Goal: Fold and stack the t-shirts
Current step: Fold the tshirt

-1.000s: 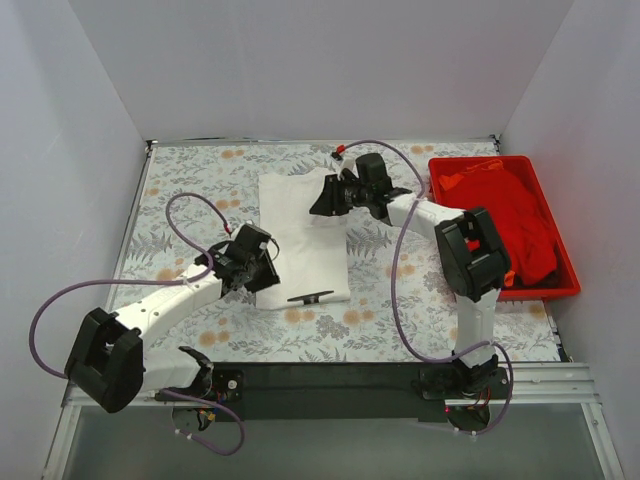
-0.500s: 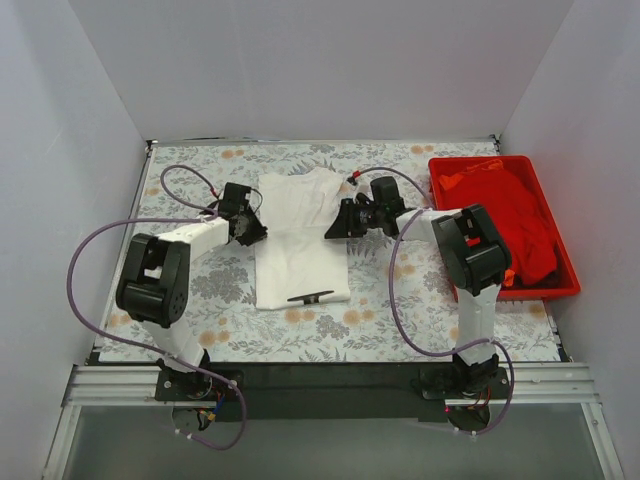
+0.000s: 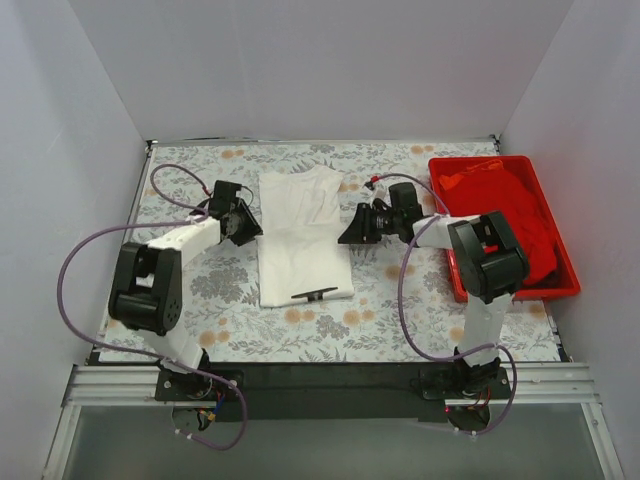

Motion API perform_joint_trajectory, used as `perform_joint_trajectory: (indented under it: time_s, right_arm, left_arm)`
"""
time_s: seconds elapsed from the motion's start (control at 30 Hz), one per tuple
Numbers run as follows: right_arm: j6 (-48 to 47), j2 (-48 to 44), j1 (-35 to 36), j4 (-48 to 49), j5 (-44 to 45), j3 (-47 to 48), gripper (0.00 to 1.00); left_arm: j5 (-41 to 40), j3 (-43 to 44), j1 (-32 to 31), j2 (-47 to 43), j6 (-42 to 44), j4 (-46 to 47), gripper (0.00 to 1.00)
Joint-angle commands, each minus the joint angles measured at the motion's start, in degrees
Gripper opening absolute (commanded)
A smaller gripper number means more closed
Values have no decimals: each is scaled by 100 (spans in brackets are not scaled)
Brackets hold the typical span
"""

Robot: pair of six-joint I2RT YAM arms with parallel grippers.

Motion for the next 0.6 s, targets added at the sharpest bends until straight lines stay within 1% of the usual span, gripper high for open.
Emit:
perform_joint_trajectory:
  time_s: [0.0, 0.07, 0.1, 0.2, 0.23, 0.27, 0.3, 0.37, 0.4, 0.43, 0.47, 0.53, 0.57]
  right_arm:
    - [162, -1052, 196, 129, -444, -584, 39]
    - [189, -1326, 460, 138, -576, -858, 41]
    - [207, -1545, 661, 147, -585, -1085, 42]
    - [224, -1758, 1057, 217, -498, -1508, 43]
    - [233, -1758, 1119, 269, -437, -1605, 43]
    - [277, -1741, 1155, 357, -332, -1711, 43]
    - [355, -1619, 1146, 514, -322, -1851, 43]
    - [479, -1426, 1103, 814, -270, -2159, 43]
    - [479, -1216, 1041, 867, -243, -2238, 42]
    - [470, -1092, 997, 998, -252, -2404, 42]
    - [462, -864, 953, 1052, -260, -2476, 42]
    - [453, -678, 795, 1113, -295, -2616, 41]
    - [444, -625, 742, 1140, -313, -2739, 41]
  left_arm:
    - [331, -586, -133, -1497, 98, -471, 30]
    - [508, -1000, -308, -1940, -42, -515, 30]
    - [683, -1411, -404, -2377, -121, -507, 30]
    - [982, -2064, -730, -2924, -542, -428, 30]
    - [1018, -2510, -783, -3004, -648, -349, 30]
    - [1045, -2714, -888, -3057, -892, -253, 29]
    - [1123, -2942, -906, -3093, -1008, -34, 26]
    - [1098, -3462, -906, -3093, -1341, 300, 22]
    - [1045, -3585, -906, -3076, -1430, 363, 20]
    - [914, -3752, -906, -3041, -1527, 381, 16]
    - [861, -3806, -906, -3023, -1597, 390, 15]
    - [843, -3894, -906, -3032, -1808, 372, 11]
    - [843, -3981, -906, -3119, -1870, 364, 11]
